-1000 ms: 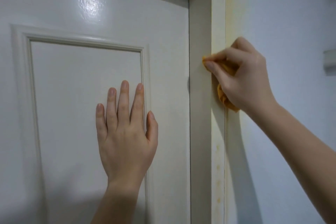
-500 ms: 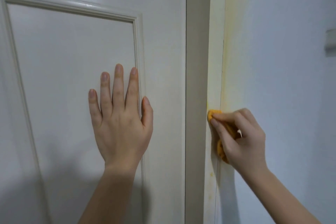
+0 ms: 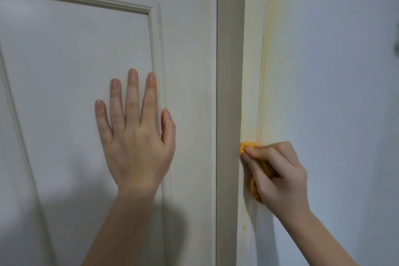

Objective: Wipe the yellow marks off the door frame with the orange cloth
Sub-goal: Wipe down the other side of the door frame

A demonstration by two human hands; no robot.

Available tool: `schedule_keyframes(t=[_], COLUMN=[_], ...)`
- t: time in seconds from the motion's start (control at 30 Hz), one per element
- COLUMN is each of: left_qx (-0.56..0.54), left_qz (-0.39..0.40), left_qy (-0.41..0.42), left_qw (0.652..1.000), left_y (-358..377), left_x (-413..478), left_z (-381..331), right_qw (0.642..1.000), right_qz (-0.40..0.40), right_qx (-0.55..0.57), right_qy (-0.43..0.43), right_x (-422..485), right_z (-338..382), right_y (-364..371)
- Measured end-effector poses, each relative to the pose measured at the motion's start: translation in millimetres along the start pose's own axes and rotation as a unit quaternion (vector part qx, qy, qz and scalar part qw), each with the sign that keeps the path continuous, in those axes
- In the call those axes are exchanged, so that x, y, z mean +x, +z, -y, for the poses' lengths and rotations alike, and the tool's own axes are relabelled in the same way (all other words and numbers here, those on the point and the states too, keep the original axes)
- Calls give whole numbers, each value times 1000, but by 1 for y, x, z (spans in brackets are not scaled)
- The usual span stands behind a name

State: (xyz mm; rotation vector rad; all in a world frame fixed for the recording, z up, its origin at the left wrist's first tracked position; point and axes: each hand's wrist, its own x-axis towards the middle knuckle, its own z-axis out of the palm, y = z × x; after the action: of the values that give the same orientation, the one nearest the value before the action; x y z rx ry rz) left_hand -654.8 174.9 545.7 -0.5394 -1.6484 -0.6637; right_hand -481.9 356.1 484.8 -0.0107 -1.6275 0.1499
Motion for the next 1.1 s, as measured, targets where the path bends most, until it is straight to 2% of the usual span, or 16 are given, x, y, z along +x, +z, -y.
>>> schedule_keyframes(t=[0.1, 0.27, 0.37, 0.47, 0.6, 0.77, 0.93, 1.1], left_qx=[2, 3, 9, 10, 7, 5, 3, 12], left_qz=[-5, 3, 5, 11, 13, 21, 23, 15], left_qy=[-6, -8, -7, -7, -4, -4, -3, 0], left_qw=[1000, 1000, 1000, 1000, 1000, 1000, 1000, 1000], left_y=[1, 0, -1, -2, -3, -4, -6, -4], left_x=[-2, -2, -3, -3, -5, -14, -21, -27], left_z=[-1, -4, -3, -3, -3, -2, 3, 4], right_qw=[1000, 999, 1000, 999, 998, 1000, 997, 1000], right_qz=[-6, -2, -11, -17, -5, 14, 4, -2], right_qx=[18, 21, 15, 26, 30, 7, 31, 18], right_qy=[9, 35, 13, 39, 61, -14, 75, 22], right_x=[10, -22, -4, 10, -33, -12, -40, -65], right_z=[-9, -3, -2, -7, 2, 6, -8, 3], right_y=[-6, -2, 2, -2, -2, 3, -7, 7])
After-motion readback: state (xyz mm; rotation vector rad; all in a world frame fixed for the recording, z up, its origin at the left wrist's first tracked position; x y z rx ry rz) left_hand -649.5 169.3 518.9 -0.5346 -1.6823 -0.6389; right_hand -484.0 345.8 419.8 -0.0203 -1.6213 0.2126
